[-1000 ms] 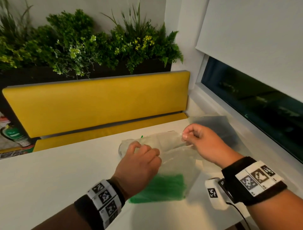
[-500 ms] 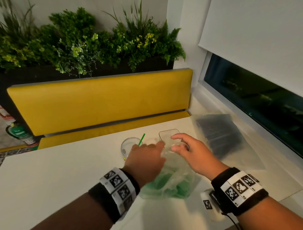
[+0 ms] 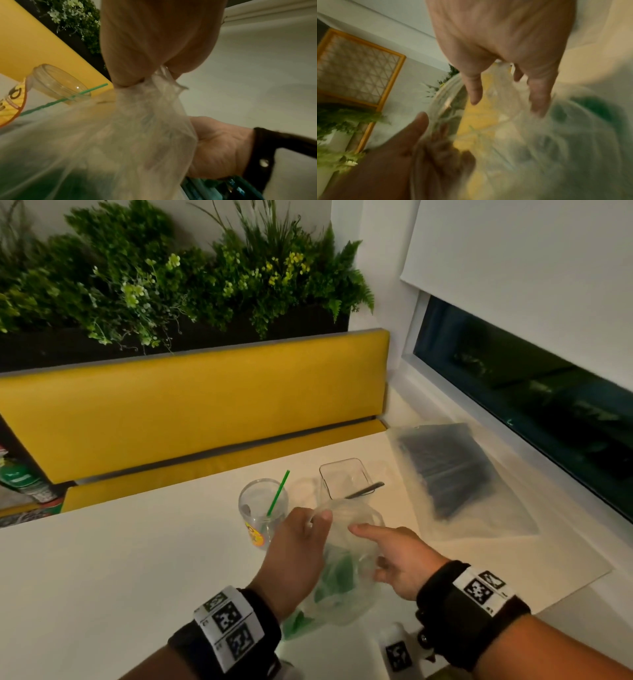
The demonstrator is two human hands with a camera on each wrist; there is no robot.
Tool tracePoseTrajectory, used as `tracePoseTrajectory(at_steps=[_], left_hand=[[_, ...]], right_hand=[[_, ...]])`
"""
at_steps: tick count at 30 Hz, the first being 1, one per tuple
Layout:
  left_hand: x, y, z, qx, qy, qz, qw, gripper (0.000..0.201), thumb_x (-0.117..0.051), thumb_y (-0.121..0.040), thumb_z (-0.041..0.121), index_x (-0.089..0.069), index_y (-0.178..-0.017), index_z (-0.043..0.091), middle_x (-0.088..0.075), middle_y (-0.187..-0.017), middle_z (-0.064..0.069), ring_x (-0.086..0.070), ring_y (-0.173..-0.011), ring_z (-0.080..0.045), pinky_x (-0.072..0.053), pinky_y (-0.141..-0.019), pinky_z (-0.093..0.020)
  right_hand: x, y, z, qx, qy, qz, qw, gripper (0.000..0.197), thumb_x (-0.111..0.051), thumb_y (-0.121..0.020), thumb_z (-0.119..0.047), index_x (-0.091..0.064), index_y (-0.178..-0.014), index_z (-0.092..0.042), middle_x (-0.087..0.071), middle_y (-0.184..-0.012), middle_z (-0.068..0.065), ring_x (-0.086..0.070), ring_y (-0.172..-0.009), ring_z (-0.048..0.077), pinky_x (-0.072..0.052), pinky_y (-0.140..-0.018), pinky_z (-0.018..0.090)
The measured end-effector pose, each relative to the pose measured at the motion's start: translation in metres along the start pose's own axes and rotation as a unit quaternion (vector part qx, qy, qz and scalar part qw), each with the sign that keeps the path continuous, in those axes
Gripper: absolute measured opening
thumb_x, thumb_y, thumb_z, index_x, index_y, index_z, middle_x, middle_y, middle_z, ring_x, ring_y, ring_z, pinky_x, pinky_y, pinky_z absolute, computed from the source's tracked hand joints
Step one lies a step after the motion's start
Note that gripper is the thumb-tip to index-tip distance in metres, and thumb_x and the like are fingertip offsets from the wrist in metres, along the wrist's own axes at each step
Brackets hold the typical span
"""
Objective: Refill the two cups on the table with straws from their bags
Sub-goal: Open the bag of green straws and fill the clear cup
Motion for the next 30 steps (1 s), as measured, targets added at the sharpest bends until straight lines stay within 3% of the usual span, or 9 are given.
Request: tracePoseTrajectory(at_steps=[4,9,12,15,17,20,25,28,30], left_hand=[[0.008,0.01,-0.005,0.027,0.092,0.07,0.993,0.036,-0.049,-0.099,0.045,-0.055,-0.091,0.01,-0.057,-0.077,-0.008,-0.062,-0.071,-0.023,-0.06,-0.072,-0.051],[-0.016,0.022,-0.021,0.101,0.033,-0.142,0.984,0.024,-0.052,-0.097,0.031,-0.051,-0.082,0.012,-0.058,-0.068,-0.004,-0.058,-0.064,-0.021,-0.045,-0.064,-0.036],[0.006,0.004,-0.014,0.006,-0.2,-0.044,0.979,0.021,-0.054,-0.094,0.029,-0.05,-0.112,0.019,-0.055,-0.106,-0.002,-0.059,-0.085,-0.019,-0.048,-0.075,-0.031],[-0.001,-0.008,-0.013,-0.009,-0.226,-0.032,0.974,0.065,-0.06,-0.085,0.055,-0.038,-0.137,0.024,-0.053,-0.122,0.002,-0.058,-0.106,-0.017,-0.05,-0.09,-0.035],[-0.018,-0.014,-0.027,0.027,-0.235,-0.097,0.967,0.044,-0.059,-0.092,0.043,-0.054,-0.124,0.013,-0.066,-0.11,-0.003,-0.065,-0.099,-0.022,-0.053,-0.081,-0.034],[-0.008,-0.024,-0.069,0.175,0.079,-0.086,0.978,0.02,-0.05,-0.099,0.013,-0.066,-0.102,0.001,-0.068,-0.083,-0.011,-0.065,-0.066,-0.02,-0.054,-0.059,-0.032],[-0.003,-0.014,-0.09,0.26,0.434,-0.189,0.842,0.007,-0.062,-0.082,0.016,-0.062,-0.082,0.009,-0.037,-0.065,-0.005,-0.029,-0.06,-0.019,-0.042,-0.055,-0.03],[-0.013,0.002,-0.095,0.287,0.508,-0.224,0.781,0.028,-0.053,-0.093,0.029,-0.07,-0.094,0.006,-0.047,-0.056,-0.001,-0.039,-0.039,-0.012,-0.04,-0.045,-0.02],[-0.013,0.001,-0.128,0.333,0.41,-0.139,0.838,0.021,-0.06,-0.093,0.031,-0.061,-0.085,0.012,-0.039,-0.055,0.003,-0.026,-0.038,-0.008,-0.026,-0.036,-0.016]], right_hand=[[0.026,0.003,-0.004,0.07,0.072,0.148,0.984,0.102,-0.087,-0.059,-0.056,-0.038,-0.14,-0.018,-0.043,-0.138,0.007,-0.053,-0.113,0.027,-0.05,-0.084,0.037],[-0.003,0.005,0.004,0.052,0.03,-0.005,0.998,0.019,-0.069,-0.089,-0.018,-0.07,-0.104,-0.006,-0.074,-0.086,0.008,-0.071,-0.064,0.016,-0.049,-0.048,0.022],[-0.017,-0.008,0.0,0.05,-0.013,0.013,0.999,0.009,-0.06,-0.094,-0.005,-0.066,-0.1,-0.005,-0.073,-0.095,0.015,-0.071,-0.083,0.029,-0.058,-0.073,0.038],[-0.028,-0.013,-0.007,0.039,-0.015,0.006,0.999,0.022,-0.048,-0.097,-0.003,-0.058,-0.079,-0.009,-0.057,-0.07,0.007,-0.054,-0.059,0.018,-0.043,-0.058,0.027],[-0.033,-0.012,-0.008,0.033,-0.012,-0.017,0.999,0.025,-0.048,-0.093,-0.005,-0.057,-0.07,-0.011,-0.053,-0.061,0.006,-0.05,-0.048,0.018,-0.04,-0.054,0.03],[-0.037,-0.006,-0.009,0.008,-0.053,-0.108,0.993,0.019,-0.064,-0.086,-0.029,-0.071,-0.081,-0.012,-0.064,-0.063,0.004,-0.055,-0.048,0.018,-0.046,-0.06,0.032],[-0.015,-0.02,0.013,-0.035,-0.085,-0.159,0.983,0.055,-0.071,-0.081,-0.057,-0.071,-0.116,-0.014,-0.066,-0.12,0.021,-0.063,-0.112,0.038,-0.045,-0.105,0.054],[-0.011,-0.027,0.027,-0.02,-0.025,-0.161,0.986,0.057,-0.066,-0.078,-0.066,-0.071,-0.103,-0.014,-0.067,-0.094,0.01,-0.065,-0.082,0.025,-0.058,-0.079,0.042],[-0.01,-0.03,0.029,0.074,0.179,-0.132,0.972,0.06,-0.072,-0.067,-0.069,-0.065,-0.11,-0.027,-0.068,-0.101,-0.002,-0.065,-0.083,0.016,-0.054,-0.066,0.032]])
Point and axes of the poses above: each hand's wrist, its own y-axis away from the middle knuckle, its own x-axis out of the back of the hand, z = x × y, the point moved 7 cm from there along -y, towards the middle knuckle
